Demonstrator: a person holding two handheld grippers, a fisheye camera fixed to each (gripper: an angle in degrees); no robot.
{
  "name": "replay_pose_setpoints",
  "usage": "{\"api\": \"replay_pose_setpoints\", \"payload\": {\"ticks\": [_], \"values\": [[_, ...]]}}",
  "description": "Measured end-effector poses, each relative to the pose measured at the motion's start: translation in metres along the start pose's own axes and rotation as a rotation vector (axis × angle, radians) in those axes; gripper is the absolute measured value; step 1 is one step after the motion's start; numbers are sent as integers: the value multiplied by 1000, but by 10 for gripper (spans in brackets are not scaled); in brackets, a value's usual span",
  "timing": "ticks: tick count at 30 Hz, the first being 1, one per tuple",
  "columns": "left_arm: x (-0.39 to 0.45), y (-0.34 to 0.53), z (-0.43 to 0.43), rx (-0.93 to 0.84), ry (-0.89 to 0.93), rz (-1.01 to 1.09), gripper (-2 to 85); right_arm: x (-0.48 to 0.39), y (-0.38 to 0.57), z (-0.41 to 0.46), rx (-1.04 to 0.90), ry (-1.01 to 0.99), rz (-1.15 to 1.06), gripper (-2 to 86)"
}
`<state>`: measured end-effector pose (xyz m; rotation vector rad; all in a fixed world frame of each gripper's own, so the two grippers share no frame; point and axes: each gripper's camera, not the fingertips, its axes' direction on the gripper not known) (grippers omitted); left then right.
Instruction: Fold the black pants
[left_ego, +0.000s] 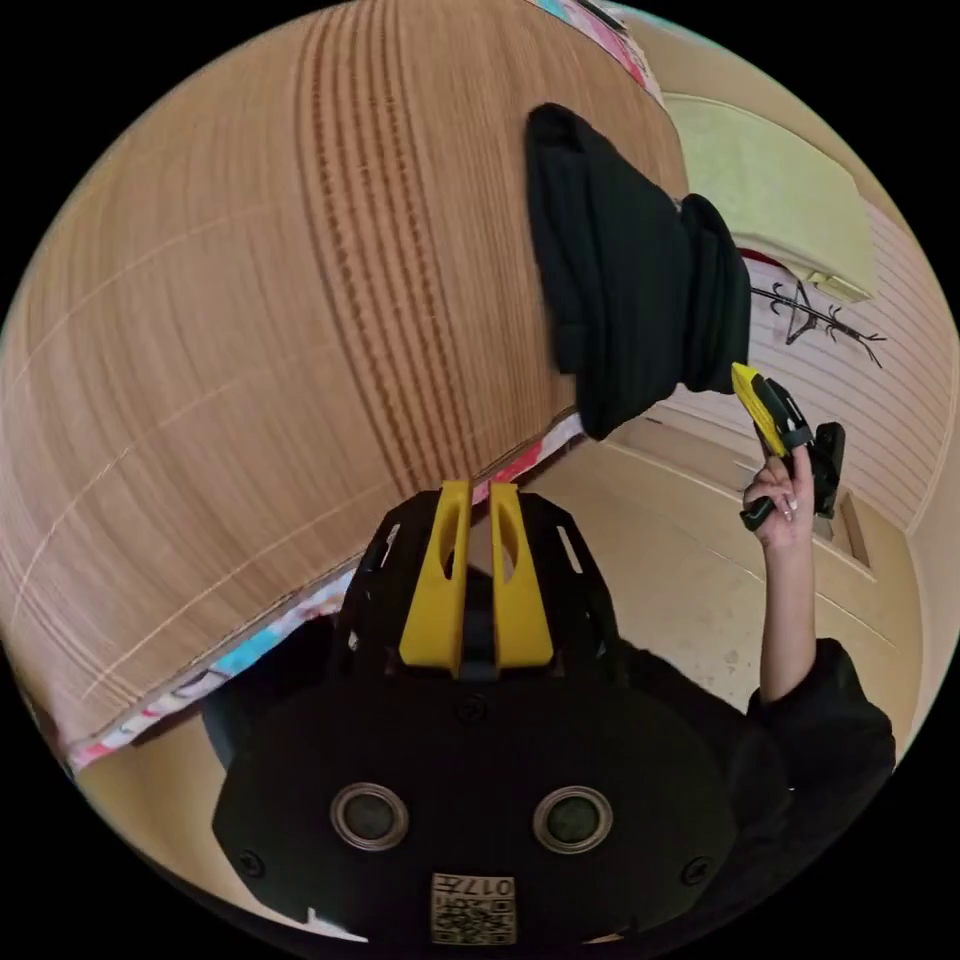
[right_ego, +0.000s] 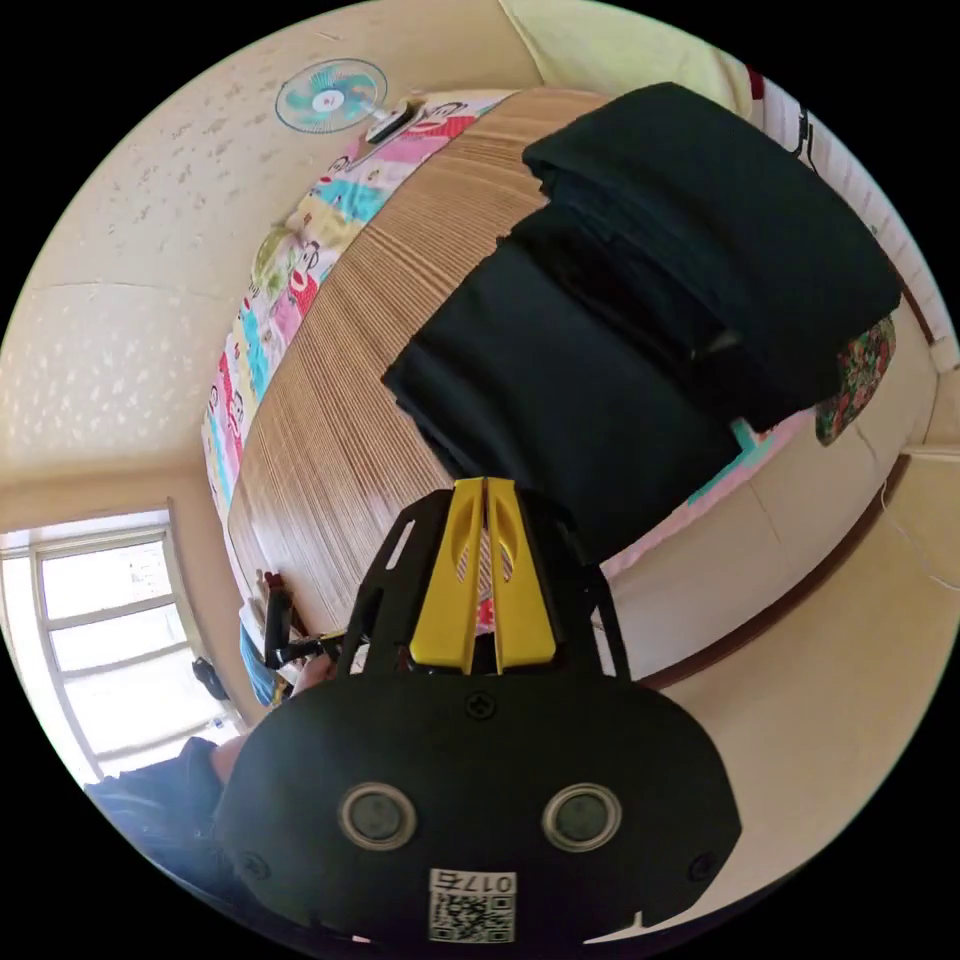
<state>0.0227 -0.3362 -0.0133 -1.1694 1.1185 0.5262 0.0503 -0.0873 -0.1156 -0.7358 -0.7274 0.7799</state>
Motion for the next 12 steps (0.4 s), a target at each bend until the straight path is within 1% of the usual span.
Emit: {"api": "replay_pose_setpoints", "payload": {"ticks": [1,2,3,4,5,6,7,8,9,10,11,12], "values": [[-21,19,-12,14,-18,-25,21,-5,21,36,-77,-18,-17,10],[-62,59,-41,61,-52,-87,14,-10,42,71,-145,-64,-24,7],[-100,101,-75,135,-82,-155,7,-14,51,88,-177,-98,-33,7],[-118,123,-94,182,-95,-191,5,-25,66,120,-241,-179,-66,5],[-150,168,-132,286,-112,-261,1,-40,78,151,-300,-253,-114,4],[-177,214,-168,397,-119,-318,0,-49,83,166,-329,-284,-142,4],[-188,236,-184,455,-123,-346,3,-71,90,192,-381,-330,-207,4],[-206,279,-214,576,-132,-412,7,-98,95,213,-427,-364,-292,4],[-219,316,-239,691,-135,-460,23,-112,97,221,-444,-377,-338,4],[-223,332,-250,746,-133,-475,32,-141,101,232,-459,-400,-432,3],[-228,355,-269,840,-128,-490,47,-170,106,238,-455,-432,-527,3],[-229,366,-286,904,-125,-489,61,-184,110,239,-449,-456,-577,3]]}}
